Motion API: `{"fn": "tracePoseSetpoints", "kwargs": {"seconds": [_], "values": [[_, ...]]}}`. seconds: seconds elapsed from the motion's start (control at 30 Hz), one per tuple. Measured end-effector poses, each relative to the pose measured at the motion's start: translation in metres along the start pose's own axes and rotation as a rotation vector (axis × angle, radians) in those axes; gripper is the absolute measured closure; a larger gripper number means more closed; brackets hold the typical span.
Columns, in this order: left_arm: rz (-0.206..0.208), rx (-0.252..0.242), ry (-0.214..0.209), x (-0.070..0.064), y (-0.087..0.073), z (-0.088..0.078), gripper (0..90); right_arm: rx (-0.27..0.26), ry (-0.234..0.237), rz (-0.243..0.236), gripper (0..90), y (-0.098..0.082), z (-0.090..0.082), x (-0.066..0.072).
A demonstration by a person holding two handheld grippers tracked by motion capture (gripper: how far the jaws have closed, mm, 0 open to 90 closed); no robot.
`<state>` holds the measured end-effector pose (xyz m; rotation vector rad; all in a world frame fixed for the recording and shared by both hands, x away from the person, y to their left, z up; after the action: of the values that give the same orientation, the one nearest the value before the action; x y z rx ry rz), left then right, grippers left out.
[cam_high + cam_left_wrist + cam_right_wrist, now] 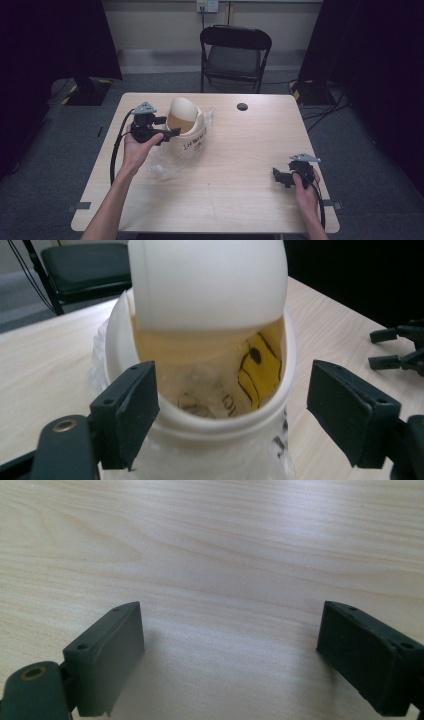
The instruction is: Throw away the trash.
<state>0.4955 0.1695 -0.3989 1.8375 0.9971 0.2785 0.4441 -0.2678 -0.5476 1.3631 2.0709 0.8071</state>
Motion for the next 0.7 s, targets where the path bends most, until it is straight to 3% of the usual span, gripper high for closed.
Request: {"fn": "tracePoseSetpoints", "kwargs": {"seconds": [0.2,0.4,0.5,0.7], "values": [[-0.035,-0.03,0.013,0.007,-0.01,-0.016,16.0,0.0,0.0,0.001,10.6,0.0,0.0,0.0],[-0.044,-0.04,0.036,0.012,-0.017,-0.03,16.0,0.0,0.0,0.0,10.6,0.0,0.0,0.0],[-0.037,-0.018,0.052,0.009,-0.019,-0.033,15.9,0.0,0.0,0.001,10.6,0.0,0.0,0.0],[-0.032,-0.035,0.047,0.004,-0.029,-0.042,15.9,0.0,0.0,0.0,10.6,0.0,0.0,0.0]]}}
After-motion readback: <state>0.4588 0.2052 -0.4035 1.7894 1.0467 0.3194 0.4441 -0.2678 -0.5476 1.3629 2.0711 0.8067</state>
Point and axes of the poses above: each handheld gripper's, and its own axes: z roughly forward along the jaws, y roughly out of its top, x roughly to its left, the point moved 7 cm from there along z, roughly forward along the jaws, and after that the axes turned 7 degrees about -z, right-handed, at the moved point
